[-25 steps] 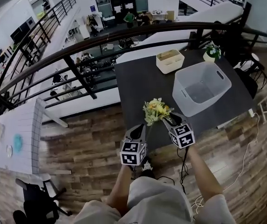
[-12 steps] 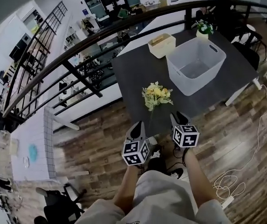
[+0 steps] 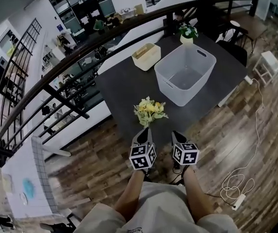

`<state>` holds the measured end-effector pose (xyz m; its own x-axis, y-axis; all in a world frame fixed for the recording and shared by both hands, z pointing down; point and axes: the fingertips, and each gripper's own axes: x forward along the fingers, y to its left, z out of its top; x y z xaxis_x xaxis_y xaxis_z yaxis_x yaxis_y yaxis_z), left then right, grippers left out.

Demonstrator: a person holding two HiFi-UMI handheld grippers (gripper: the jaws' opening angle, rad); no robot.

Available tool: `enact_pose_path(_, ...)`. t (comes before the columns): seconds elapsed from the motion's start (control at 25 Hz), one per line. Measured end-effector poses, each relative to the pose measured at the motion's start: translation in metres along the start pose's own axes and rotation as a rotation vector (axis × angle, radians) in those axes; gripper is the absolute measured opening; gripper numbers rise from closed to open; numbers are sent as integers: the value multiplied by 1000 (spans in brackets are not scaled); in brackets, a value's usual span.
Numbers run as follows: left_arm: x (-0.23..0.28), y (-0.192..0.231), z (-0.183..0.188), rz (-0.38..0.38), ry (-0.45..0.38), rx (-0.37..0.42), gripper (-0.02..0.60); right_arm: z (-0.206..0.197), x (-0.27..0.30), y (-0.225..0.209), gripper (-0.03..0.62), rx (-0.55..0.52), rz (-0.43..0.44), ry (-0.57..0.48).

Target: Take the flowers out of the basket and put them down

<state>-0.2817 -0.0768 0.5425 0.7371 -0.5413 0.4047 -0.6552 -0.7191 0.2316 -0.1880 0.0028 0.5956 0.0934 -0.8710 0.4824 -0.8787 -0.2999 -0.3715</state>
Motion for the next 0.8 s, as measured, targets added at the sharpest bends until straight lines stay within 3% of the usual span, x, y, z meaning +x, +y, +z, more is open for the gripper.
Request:
enact_pose_path(0.2,10,22,10,-82,24,60,23,2,11,10,18,36,-65,-20)
enact_pose_path(0.4,21,51,-4,-190,163,79,23,-11,26,27,17,44,-123,12)
enact_pose_path(0.68,9,72,15,-249,132,251,23,-14,35,60,17,67,-177,52)
enact_pose_path(0.8,10,78,12,-295,155,281,23,-17,44,71,17,82,-195,55)
